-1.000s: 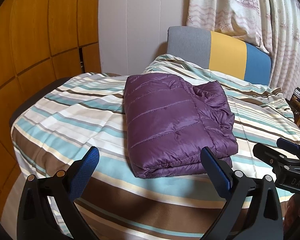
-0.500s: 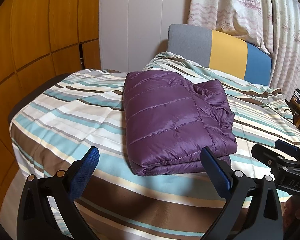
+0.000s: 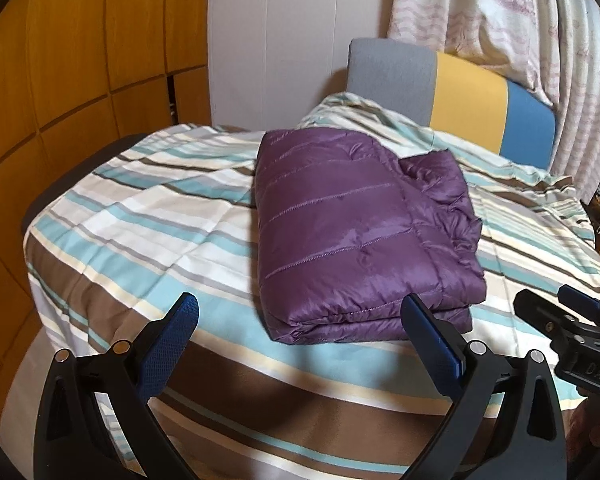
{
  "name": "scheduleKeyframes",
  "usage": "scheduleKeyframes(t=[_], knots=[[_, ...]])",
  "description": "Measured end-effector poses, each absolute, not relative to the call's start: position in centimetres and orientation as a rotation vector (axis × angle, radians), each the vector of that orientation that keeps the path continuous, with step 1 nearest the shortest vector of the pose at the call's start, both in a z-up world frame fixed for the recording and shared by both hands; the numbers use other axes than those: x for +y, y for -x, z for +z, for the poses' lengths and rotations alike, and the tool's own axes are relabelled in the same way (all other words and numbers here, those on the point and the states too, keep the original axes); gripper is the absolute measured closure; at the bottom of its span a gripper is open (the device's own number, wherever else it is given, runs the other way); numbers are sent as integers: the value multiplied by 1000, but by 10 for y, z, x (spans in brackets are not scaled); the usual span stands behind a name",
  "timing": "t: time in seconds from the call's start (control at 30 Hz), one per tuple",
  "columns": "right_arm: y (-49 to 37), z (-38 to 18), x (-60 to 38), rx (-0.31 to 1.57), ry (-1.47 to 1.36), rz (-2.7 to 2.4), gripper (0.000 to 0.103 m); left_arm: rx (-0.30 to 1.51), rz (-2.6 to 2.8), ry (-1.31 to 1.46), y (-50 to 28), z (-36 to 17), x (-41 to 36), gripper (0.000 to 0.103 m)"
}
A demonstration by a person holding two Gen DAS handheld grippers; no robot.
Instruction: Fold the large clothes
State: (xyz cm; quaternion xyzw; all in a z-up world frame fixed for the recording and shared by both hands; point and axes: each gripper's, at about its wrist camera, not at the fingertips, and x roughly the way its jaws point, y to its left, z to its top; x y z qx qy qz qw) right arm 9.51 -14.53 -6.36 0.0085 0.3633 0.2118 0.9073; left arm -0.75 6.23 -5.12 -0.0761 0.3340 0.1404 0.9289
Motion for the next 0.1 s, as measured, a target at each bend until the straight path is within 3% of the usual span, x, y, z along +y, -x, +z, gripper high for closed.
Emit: scheduleKeyframes(t=[0.1], knots=[[-99,-67,-145,761,-19,432,2,691,320,156,5,-55,69,3]])
